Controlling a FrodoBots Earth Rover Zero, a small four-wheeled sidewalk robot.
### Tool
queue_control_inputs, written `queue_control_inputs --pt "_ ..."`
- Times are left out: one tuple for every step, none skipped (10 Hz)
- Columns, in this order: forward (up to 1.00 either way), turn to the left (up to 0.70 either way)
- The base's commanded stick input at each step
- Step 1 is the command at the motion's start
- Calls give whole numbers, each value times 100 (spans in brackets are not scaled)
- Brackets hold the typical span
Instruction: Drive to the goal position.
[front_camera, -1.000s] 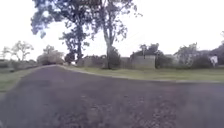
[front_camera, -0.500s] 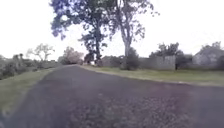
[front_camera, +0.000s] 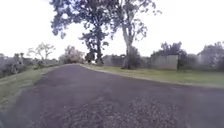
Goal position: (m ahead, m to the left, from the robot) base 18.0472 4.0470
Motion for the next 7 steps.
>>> queue_control_inputs --pt "85 0" --pt "85 4" --pt "85 12" --pt "85 32" --pt "85 34" --pt "85 34" --pt "85 34"
